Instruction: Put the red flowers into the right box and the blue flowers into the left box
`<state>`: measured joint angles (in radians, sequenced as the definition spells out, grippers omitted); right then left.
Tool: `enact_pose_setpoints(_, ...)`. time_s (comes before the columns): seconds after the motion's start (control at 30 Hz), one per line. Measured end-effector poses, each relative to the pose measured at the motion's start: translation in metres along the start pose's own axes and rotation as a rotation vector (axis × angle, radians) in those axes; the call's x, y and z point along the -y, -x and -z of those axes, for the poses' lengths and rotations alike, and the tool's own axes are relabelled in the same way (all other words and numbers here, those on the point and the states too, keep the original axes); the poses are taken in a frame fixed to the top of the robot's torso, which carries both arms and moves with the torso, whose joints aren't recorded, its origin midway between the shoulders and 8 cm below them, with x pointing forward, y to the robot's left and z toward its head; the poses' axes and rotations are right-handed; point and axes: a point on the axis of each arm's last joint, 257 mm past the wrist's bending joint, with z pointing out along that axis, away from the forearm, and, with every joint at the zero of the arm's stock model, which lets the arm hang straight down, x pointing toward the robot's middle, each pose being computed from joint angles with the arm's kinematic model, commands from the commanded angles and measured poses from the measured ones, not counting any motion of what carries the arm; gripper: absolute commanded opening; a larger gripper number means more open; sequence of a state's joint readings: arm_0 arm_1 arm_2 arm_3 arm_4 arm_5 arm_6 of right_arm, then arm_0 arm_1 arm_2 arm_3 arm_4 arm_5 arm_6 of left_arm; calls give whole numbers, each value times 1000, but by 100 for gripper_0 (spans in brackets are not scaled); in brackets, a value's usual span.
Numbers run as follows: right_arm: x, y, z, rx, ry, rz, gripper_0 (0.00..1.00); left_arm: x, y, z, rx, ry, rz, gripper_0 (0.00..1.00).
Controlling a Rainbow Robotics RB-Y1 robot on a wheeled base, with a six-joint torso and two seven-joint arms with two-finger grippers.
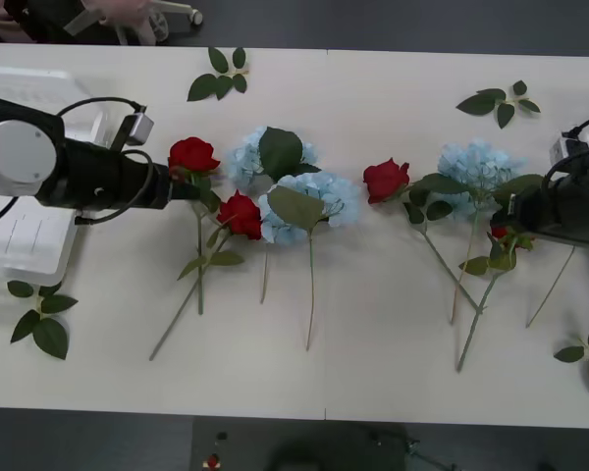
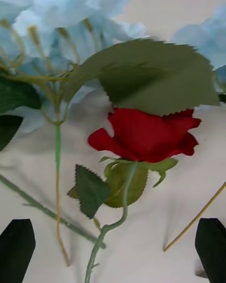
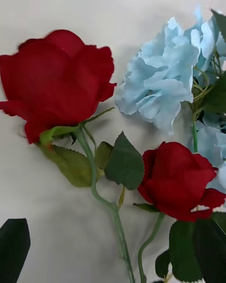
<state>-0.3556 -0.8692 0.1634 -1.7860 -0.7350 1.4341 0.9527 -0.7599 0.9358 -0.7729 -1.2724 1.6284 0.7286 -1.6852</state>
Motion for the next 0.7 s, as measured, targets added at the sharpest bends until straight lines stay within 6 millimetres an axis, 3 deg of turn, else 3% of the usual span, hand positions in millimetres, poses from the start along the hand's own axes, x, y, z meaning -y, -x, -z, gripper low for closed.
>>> enact_pose_setpoints(0.23,57,12,-5,59,-68,-27,100,-4,-11,-40,-74,77,-99,100)
enact_pose_setpoints(0.43,84,10,-16,64,-96,-61,100,-2,-12,-56,-120,110,-138,100)
enact_pose_setpoints(0.6,84,19,-30,122,-86,-3,100,-6,-8,-65,-132,142,-150,100)
enact_pose_setpoints(0.7,84,10,-44,118,-96,31,99,-9,-3,-70,-131,161,-153,100)
